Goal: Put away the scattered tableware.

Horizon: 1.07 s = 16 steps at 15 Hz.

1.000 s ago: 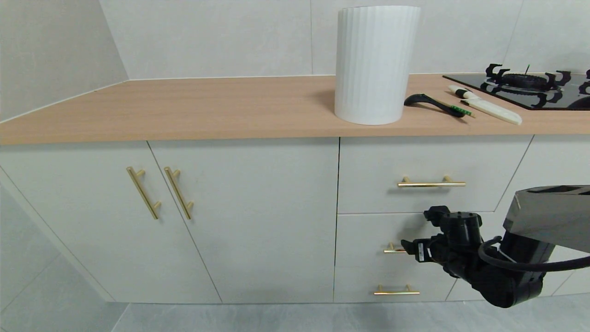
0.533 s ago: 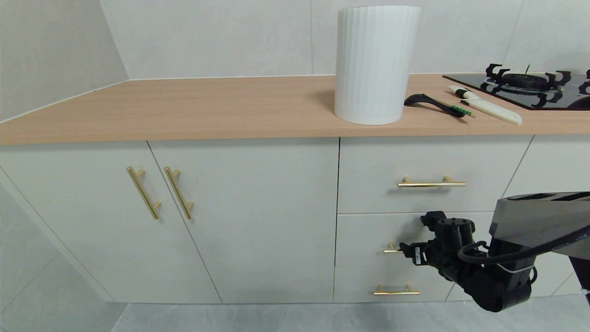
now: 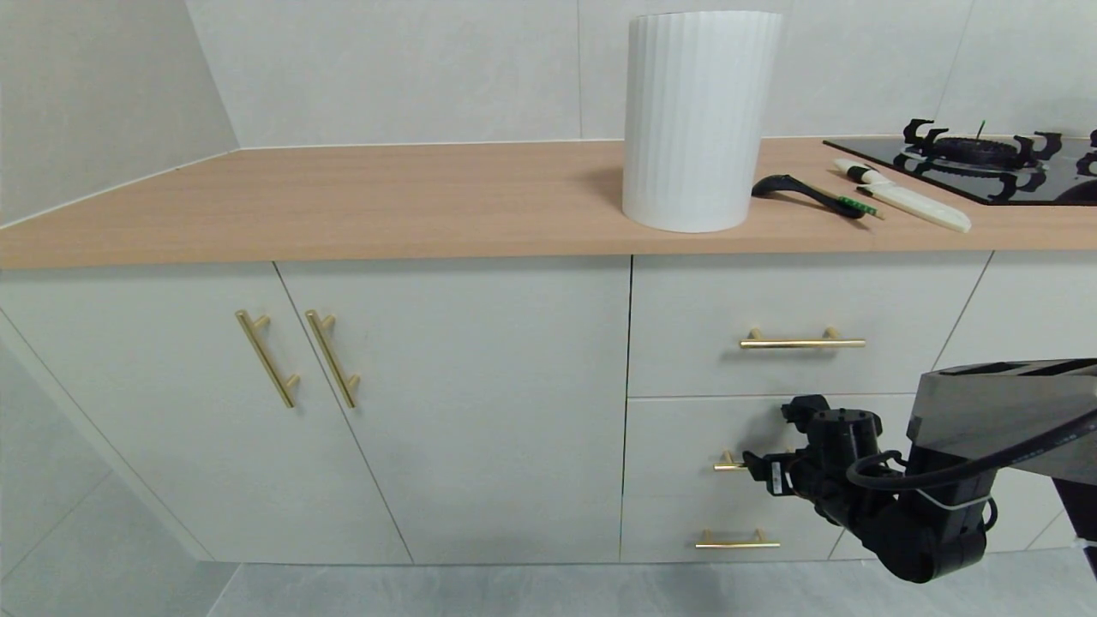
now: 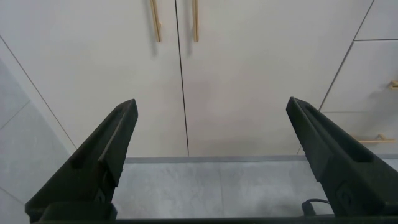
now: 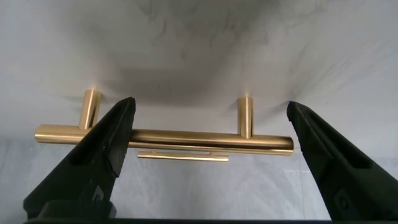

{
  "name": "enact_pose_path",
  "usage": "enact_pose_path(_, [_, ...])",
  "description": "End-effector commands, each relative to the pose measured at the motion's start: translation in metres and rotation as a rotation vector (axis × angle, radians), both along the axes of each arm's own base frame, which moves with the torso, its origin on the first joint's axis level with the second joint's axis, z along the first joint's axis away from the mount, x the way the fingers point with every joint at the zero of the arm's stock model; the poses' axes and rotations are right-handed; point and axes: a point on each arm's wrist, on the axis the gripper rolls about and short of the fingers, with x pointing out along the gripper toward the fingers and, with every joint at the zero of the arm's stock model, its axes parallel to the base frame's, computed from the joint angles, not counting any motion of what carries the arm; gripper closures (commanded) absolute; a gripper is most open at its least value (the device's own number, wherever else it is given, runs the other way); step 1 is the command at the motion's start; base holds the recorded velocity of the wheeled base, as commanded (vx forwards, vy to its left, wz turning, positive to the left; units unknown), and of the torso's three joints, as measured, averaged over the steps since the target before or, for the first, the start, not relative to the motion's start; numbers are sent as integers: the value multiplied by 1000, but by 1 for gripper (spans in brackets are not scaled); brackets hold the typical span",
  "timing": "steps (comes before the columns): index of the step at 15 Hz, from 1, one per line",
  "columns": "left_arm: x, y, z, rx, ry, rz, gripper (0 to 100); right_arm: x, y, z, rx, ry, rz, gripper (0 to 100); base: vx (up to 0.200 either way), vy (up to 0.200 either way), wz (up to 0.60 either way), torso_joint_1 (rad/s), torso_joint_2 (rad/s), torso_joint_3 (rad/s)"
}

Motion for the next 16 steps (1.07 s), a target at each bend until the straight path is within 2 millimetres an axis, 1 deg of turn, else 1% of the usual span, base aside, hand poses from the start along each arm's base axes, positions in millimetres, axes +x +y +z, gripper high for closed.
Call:
enact_pose_path(1, [0,0,0,0,1,0,0,-2,0,-1,-5,13,5,0,0,0,0,0,0,0])
enact_pose_path(6, [0,0,0,0,1,0,0,-7,-1,2,-15,53,5,0,0,0,0,0,0,0])
enact_pose_path(9, [0,0,0,0,1,0,0,-15,-2,5,-27,70,17,0,0,0,0,0,0,0])
enact_pose_path(10, [0,0,0,0,1,0,0,-22,-4,12,-47,90,33,0,0,0,0,0,0,0])
enact_pose_path(11, [0,0,0,0,1,0,0,-28,-2,20,-55,105,53,0,0,0,0,0,0,0])
enact_pose_path(14, [0,0,0,0,3,0,0,-52,8,62,-63,150,114,0,0,0,0,0,0,0])
enact_pose_path(15, [0,0,0,0,1,0,0,-61,11,78,-65,154,134,0,0,0,0,0,0,0])
enact_pose_path(16, [0,0,0,0,1,0,0,-75,18,100,-63,133,170,0,0,0,0,0,0,0])
